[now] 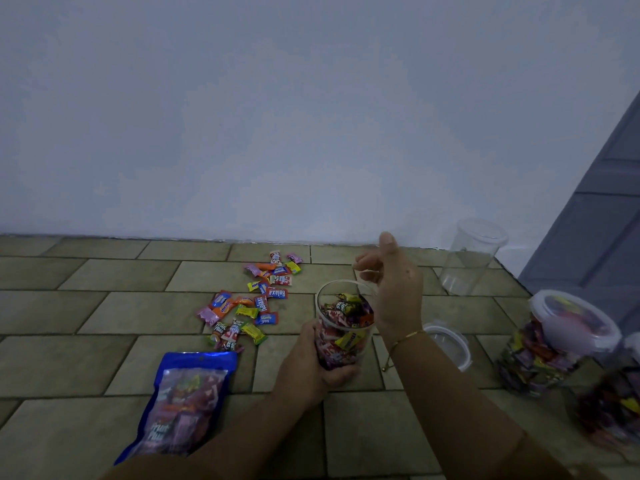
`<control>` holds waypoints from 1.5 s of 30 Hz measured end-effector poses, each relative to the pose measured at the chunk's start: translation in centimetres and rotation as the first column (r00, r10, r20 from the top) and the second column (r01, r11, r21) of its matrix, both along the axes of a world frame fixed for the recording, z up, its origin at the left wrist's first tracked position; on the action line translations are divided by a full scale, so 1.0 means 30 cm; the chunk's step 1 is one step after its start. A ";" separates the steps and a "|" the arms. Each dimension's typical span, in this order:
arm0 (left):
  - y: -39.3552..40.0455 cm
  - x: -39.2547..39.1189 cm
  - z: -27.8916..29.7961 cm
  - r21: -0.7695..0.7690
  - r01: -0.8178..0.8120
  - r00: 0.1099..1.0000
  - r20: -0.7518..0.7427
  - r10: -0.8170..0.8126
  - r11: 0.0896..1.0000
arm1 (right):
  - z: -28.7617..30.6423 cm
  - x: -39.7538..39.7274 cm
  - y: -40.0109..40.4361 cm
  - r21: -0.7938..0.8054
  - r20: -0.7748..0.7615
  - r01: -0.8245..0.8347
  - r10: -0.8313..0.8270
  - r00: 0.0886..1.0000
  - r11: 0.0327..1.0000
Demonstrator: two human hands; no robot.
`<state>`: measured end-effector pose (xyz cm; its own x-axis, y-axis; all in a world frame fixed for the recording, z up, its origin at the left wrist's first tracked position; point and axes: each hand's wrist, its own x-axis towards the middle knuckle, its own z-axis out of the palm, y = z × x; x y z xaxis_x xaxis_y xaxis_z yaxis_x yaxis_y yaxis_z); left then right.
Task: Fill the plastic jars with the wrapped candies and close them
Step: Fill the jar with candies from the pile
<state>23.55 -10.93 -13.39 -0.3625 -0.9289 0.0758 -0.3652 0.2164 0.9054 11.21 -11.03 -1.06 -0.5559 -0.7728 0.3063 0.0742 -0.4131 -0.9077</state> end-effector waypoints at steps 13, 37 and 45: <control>-0.120 -0.023 0.000 0.044 -0.046 0.998 -0.047 0.048 0.998 | -0.166 -0.203 -0.204 0.542 -0.302 0.186 -0.017 0.953 0.819; -0.187 -0.042 -0.032 -0.001 -0.080 0.997 -0.019 0.080 0.997 | -0.407 -0.329 -0.454 0.565 -0.817 0.441 0.548 0.180 0.697; -0.176 -0.035 0.002 0.051 -0.055 0.998 0.008 0.054 0.997 | -0.068 -0.208 -0.251 0.423 -0.531 0.061 0.193 0.825 0.904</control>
